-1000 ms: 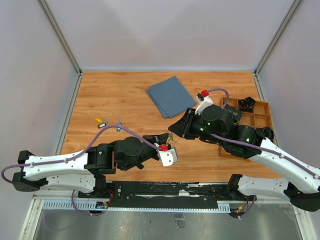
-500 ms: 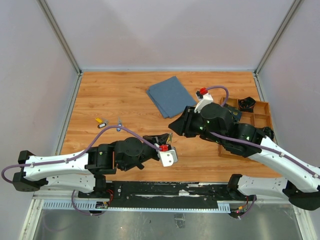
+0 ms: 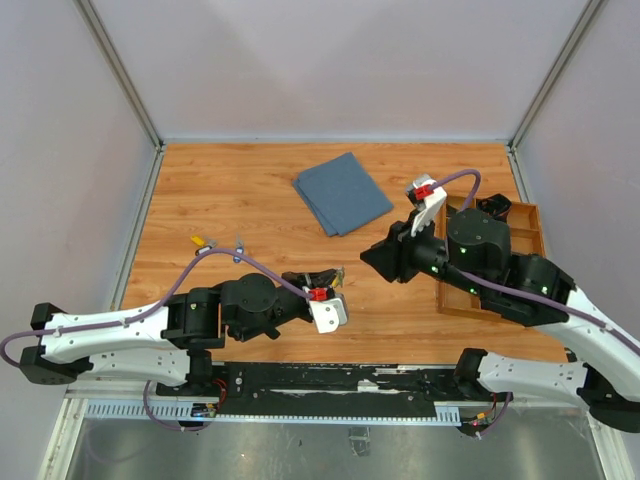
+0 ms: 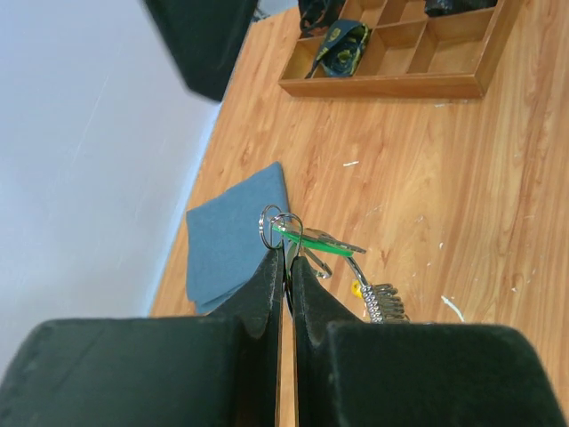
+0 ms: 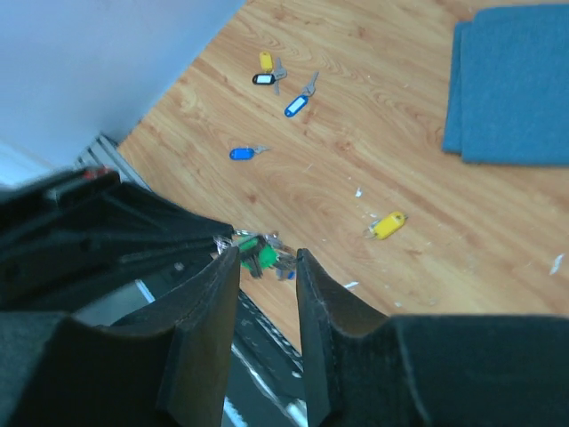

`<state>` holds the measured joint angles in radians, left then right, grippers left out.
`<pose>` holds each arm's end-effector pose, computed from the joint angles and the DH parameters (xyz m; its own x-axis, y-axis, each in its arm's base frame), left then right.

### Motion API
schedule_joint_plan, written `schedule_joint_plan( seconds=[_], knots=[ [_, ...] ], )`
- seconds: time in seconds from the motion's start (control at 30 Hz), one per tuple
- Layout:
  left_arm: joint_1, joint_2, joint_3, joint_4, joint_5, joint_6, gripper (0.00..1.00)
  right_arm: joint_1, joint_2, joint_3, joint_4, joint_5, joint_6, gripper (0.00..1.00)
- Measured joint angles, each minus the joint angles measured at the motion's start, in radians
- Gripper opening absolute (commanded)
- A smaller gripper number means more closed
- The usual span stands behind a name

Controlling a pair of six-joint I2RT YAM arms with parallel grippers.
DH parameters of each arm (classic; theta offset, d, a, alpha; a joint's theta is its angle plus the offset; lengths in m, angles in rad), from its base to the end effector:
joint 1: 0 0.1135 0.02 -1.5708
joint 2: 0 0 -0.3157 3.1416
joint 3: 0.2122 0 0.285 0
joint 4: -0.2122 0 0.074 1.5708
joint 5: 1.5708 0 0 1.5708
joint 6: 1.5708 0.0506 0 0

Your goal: Put the keys on the keyring

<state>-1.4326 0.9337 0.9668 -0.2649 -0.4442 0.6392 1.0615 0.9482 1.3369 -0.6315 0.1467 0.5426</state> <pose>0.0526 -0.2200 0.4090 0.4738 0.5039 -0.7222 0.6904 0.2966 0.6598 0.0998 0.1635 0.5013 -0.5107 0.1333 -0.8494 -0.6199 0.6275 0.4711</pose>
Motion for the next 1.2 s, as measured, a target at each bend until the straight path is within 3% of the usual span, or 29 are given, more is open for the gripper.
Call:
schedule_joint_plan(
  seconds=[0.3, 0.53, 1.2],
  knots=[
    [0.0, -0.018, 0.003, -0.008, 0.061, -0.028, 0.0, 0.0, -0.043, -0.007, -0.04, -0.243, -0.446, 0.26],
    [0.0, -0.018, 0.004, -0.015, 0.088, -0.037, 0.01, -0.002, 0.002, -0.025, -0.048, -0.357, -0.645, 0.26],
    [0.0, -0.018, 0.016, -0.022, 0.098, -0.033, 0.01, -0.053, 0.055, -0.025, -0.047, -0.505, -0.757, 0.21]
  ],
)
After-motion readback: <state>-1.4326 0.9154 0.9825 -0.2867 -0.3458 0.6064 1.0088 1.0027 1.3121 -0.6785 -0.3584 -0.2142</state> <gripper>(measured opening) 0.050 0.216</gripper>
